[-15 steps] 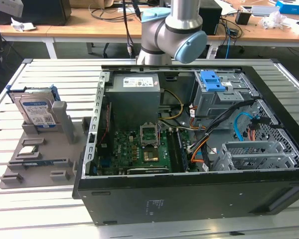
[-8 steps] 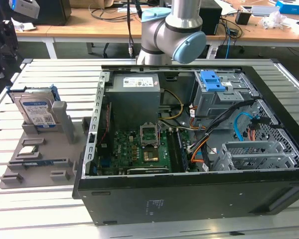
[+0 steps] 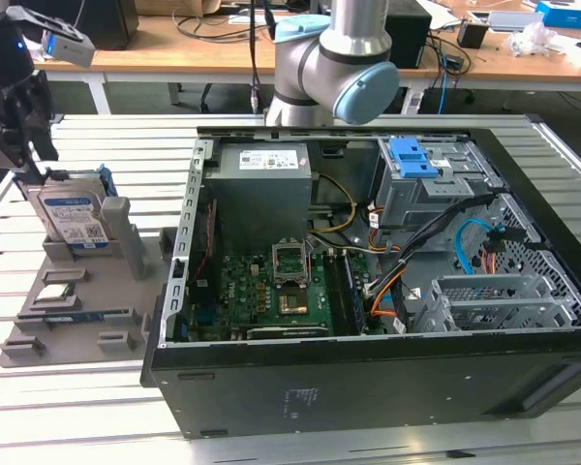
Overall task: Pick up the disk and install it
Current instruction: 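Pick up the disk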
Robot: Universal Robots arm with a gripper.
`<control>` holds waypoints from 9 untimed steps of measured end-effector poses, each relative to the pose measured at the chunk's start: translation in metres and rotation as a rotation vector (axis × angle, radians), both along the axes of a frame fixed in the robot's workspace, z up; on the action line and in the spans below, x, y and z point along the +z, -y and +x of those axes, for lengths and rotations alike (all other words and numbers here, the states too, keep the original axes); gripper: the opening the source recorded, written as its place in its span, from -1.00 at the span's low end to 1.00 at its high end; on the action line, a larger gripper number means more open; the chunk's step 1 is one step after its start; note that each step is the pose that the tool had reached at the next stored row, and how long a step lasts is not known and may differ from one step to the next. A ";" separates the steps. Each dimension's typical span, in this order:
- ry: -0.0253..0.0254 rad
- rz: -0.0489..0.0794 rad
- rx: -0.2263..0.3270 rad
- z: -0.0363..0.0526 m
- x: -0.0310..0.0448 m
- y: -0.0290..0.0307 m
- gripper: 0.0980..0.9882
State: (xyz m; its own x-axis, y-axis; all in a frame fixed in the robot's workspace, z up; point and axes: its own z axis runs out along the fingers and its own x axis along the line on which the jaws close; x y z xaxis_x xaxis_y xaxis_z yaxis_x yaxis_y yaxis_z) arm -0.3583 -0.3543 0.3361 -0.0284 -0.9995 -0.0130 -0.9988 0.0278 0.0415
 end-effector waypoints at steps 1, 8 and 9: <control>0.0000 0.000 0.000 -0.0001 -0.0033 -0.0003 0.00; 0.0001 -0.001 0.000 0.0000 -0.0213 -0.0048 0.00; 0.0001 -0.001 0.000 0.0000 -0.0243 -0.0051 0.00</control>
